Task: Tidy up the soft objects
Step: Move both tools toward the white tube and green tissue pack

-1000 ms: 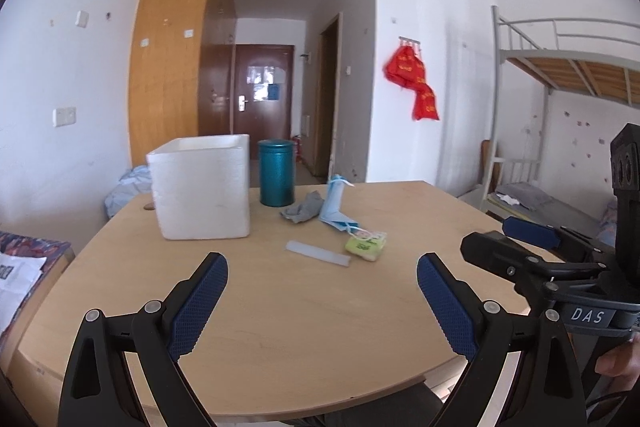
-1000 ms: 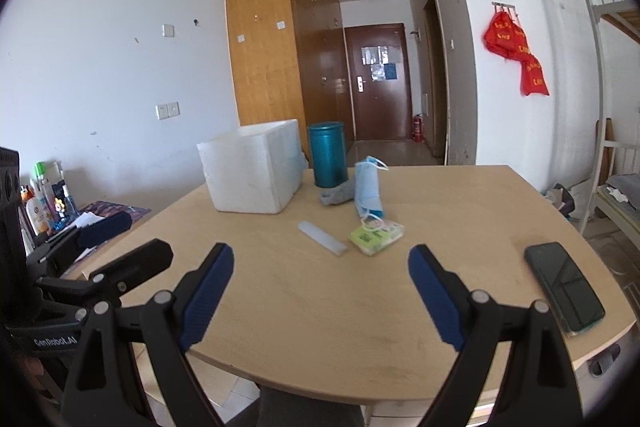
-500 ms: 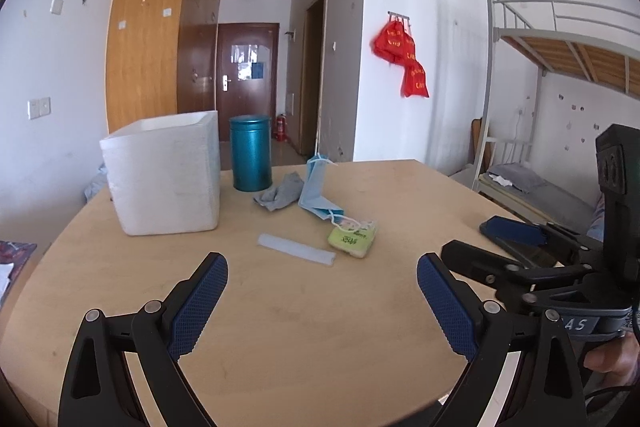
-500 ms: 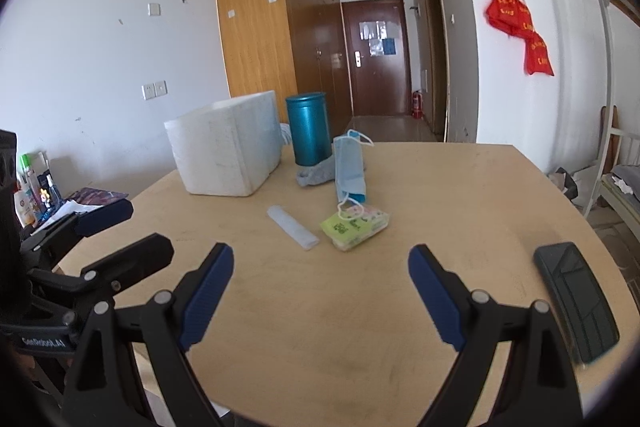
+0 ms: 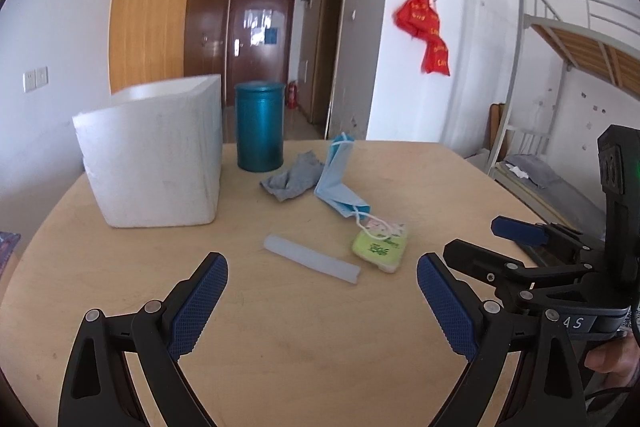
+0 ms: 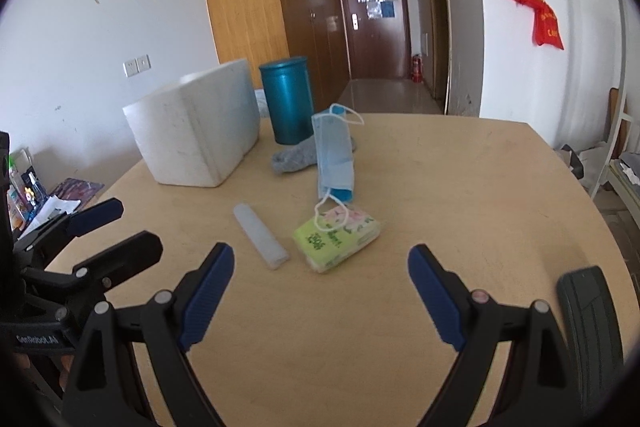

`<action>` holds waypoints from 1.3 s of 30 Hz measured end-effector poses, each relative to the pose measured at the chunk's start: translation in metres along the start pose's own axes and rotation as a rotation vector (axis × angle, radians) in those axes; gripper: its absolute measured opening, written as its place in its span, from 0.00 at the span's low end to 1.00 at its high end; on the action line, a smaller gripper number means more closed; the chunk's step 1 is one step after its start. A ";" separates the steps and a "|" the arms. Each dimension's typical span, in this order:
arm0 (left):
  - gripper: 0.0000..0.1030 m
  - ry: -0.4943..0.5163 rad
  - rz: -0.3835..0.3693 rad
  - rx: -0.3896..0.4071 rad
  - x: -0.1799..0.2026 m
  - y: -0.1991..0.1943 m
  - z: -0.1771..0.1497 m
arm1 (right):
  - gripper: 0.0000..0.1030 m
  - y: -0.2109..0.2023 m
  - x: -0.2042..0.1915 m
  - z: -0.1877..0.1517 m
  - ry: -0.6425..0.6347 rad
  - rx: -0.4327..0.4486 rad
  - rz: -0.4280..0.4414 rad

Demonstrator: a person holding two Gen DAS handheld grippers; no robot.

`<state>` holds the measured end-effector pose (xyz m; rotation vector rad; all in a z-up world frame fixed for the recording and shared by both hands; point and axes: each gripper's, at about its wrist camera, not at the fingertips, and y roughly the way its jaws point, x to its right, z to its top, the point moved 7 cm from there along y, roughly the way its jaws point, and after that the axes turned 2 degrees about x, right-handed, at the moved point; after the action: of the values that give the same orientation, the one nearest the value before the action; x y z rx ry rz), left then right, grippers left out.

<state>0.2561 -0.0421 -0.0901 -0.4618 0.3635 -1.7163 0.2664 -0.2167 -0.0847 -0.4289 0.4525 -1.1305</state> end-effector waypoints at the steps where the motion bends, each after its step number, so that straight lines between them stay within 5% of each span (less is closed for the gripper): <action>1: 0.93 -0.008 0.003 -0.011 -0.002 0.006 0.001 | 0.89 0.004 0.001 0.001 -0.003 -0.007 -0.002; 20: 0.92 -0.108 0.069 -0.244 -0.031 0.107 0.006 | 0.85 0.075 0.020 -0.001 -0.002 -0.202 0.044; 39: 0.75 -0.137 0.113 -0.420 -0.034 0.152 -0.014 | 0.86 0.106 0.017 -0.010 -0.055 -0.321 0.031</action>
<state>0.3849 -0.0381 -0.1792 -0.8439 0.6420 -1.4888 0.3474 -0.1945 -0.1521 -0.7289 0.5930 -1.0154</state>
